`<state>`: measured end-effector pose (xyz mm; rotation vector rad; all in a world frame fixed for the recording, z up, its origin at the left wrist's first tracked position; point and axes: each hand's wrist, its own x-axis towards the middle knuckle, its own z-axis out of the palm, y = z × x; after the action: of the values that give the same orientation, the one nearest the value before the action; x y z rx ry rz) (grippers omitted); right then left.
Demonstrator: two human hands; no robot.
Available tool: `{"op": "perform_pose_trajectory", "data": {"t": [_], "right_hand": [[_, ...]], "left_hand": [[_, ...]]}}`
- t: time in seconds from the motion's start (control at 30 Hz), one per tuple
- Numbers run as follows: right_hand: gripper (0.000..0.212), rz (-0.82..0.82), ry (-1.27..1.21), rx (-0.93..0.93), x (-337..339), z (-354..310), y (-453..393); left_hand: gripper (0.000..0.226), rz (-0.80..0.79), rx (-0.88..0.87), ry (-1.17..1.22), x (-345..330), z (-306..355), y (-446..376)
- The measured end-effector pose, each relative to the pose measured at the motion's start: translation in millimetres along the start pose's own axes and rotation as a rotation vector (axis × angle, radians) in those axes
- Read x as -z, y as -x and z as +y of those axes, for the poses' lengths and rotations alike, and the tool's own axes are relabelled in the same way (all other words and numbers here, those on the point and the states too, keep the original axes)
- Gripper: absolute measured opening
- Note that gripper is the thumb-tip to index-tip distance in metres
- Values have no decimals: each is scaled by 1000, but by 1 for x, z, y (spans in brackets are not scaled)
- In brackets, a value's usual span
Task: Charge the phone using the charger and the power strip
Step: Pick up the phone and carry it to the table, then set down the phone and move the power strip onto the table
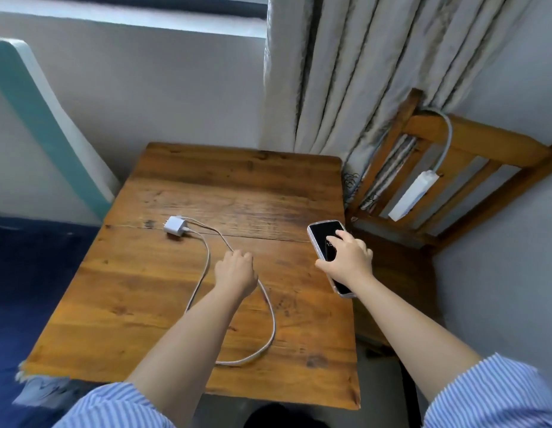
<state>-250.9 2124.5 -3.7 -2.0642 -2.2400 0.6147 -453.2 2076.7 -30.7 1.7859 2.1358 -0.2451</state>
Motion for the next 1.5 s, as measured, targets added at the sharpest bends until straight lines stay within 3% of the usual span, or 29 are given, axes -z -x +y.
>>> {"op": "perform_pose_trajectory", "data": {"t": [0.3,0.57,0.7,1.1,1.3,1.5], "right_hand": [[54,-167,83,350,-67,-90,-62],[53,-339,173,818,-160,-200,-60],[57,-343,201,946,-203,-243,-59],[61,-251,235,1049,-268,-297,-67],[56,-329,230,1059,-257,-279,-76],[47,-405,244,940,-218,-237,-89]], "left_hand": [[29,-7,293,156,-56,-73,0],[53,97,690,348,-134,-157,50],[57,170,773,396,-158,-183,56],[58,305,739,391,-189,-194,57],[58,267,729,403,-183,-192,59],[56,127,700,323,-155,-189,54]]}}
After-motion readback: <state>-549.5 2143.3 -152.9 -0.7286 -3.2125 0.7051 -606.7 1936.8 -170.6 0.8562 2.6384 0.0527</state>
